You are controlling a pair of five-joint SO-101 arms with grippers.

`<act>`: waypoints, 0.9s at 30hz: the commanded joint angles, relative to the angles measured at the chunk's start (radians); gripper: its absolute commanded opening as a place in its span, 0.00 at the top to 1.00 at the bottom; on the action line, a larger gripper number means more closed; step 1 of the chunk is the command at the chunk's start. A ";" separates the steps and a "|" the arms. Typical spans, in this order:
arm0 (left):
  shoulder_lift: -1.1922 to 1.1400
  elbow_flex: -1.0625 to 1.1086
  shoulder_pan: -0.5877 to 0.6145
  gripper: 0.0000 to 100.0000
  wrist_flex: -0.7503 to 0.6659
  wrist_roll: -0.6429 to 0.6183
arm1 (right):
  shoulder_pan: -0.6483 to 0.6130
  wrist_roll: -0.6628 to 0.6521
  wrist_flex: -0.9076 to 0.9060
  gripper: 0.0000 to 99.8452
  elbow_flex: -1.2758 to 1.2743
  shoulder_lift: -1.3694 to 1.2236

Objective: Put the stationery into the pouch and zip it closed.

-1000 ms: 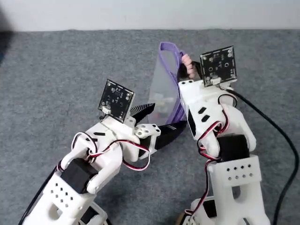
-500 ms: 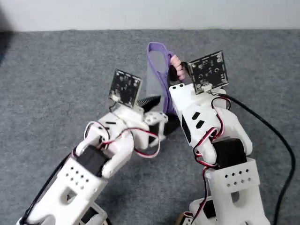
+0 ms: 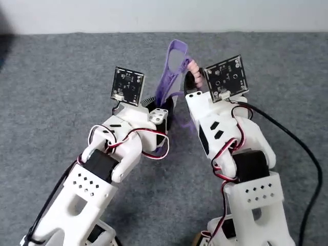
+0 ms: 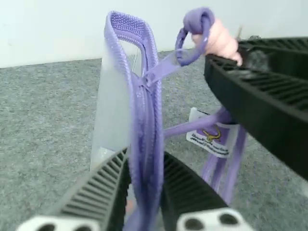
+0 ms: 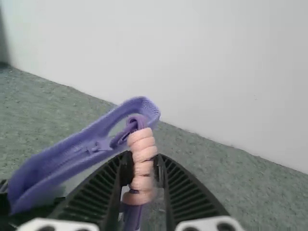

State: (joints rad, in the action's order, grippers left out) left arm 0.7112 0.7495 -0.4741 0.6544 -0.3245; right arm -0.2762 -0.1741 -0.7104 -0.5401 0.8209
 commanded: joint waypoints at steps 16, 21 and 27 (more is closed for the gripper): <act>-0.003 -0.140 -0.049 0.78 0.120 -0.012 | 0.036 -0.003 0.036 0.99 0.095 -0.053; -0.008 -0.142 -0.051 0.70 0.117 -0.014 | 0.012 -0.003 -0.033 0.99 0.094 -0.019; -0.008 -0.142 -0.046 0.70 0.118 -0.014 | 0.013 -0.003 -0.090 0.99 0.094 0.010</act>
State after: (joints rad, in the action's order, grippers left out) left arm 0.7020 0.6697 -0.5171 0.7725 -0.3245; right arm -0.2593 -0.1757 -0.7841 -0.5094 0.7948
